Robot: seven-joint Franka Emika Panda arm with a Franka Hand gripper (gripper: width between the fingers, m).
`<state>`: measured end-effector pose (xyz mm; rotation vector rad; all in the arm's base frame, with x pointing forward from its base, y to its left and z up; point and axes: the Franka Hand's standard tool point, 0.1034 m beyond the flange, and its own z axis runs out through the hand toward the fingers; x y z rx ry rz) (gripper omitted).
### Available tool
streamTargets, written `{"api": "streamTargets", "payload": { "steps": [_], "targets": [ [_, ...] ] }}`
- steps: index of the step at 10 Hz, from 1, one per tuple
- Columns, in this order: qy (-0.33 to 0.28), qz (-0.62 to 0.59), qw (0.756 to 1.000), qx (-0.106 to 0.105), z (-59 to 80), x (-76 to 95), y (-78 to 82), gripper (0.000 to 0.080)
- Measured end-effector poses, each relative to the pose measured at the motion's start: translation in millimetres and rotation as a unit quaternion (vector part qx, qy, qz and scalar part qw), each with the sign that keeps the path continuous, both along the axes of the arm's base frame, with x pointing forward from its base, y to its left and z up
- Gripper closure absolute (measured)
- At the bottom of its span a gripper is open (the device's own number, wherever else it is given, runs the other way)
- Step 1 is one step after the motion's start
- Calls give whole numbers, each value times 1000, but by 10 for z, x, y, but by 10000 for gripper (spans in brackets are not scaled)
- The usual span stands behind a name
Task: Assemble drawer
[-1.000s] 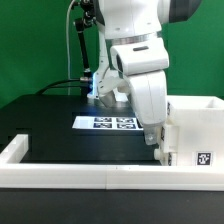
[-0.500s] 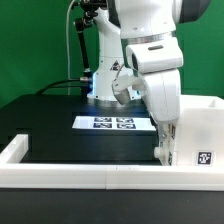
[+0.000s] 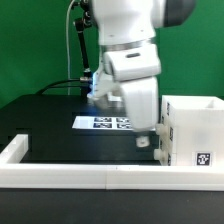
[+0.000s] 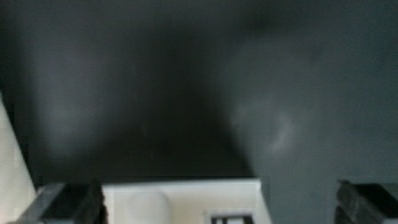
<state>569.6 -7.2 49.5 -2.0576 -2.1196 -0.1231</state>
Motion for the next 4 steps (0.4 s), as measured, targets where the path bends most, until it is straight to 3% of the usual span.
{"api": "streamTargets", "payload": {
  "steps": [1, 4],
  "targets": [
    [4, 1, 1000, 1, 10, 22, -91, 151],
    [3, -3, 1000, 1, 1, 28, -81, 151]
  ]
}}
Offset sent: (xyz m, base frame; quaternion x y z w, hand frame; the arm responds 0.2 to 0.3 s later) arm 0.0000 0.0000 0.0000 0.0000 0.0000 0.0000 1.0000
